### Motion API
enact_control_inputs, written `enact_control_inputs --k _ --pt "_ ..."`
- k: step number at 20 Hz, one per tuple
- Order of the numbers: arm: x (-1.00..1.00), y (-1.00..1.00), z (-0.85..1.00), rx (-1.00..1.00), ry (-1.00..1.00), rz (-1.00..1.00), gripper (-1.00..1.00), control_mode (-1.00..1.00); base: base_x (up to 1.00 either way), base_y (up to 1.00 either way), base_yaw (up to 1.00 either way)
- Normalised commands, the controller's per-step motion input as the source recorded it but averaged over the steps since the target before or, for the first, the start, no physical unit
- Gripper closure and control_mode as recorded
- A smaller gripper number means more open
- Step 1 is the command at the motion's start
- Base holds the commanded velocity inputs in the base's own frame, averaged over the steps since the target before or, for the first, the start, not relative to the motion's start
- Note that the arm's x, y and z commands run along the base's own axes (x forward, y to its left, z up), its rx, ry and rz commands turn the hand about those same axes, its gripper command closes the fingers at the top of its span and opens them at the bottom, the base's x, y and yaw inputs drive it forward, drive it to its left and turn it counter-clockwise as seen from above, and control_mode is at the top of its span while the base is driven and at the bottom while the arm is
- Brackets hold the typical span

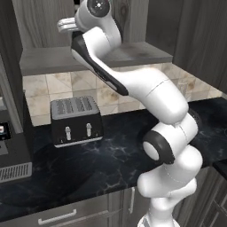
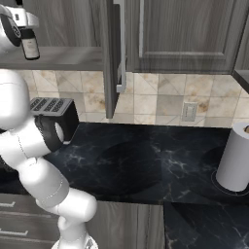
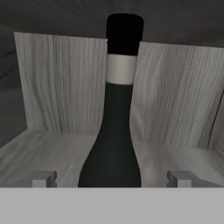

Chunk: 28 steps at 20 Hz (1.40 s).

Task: Open the cabinet directly in front. Then move the wine and the cup to the dining counter with the candle on it.

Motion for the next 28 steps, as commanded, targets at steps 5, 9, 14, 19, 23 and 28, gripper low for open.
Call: enact_control_inputs --k 5,9,14,19,23,28 --pt "0.2 0.0 0.0 0.0 0.0 0.0 -1.0 -1.0 0.0 0.0 0.0" --pt "0.33 0.0 0.0 0.0 0.0 0.0 -1.0 -1.0 0.0 0.0 0.0" --pt "0.25 0.0 0.0 0.0 0.0 0.0 -1.0 -1.0 0.0 0.0 0.0" --pt "0.18 0.08 0.0 0.0 0.0 0.0 -1.0 -1.0 0.0 0.0 0.0" --pt "0.12 0.11 0.0 0.0 0.0 0.0 -1.0 -1.0 0.0 0.0 0.0" --pt "0.07 0.07 0.0 0.0 0.0 0.0 1.0 -1.0 0.0 0.0 0.0"
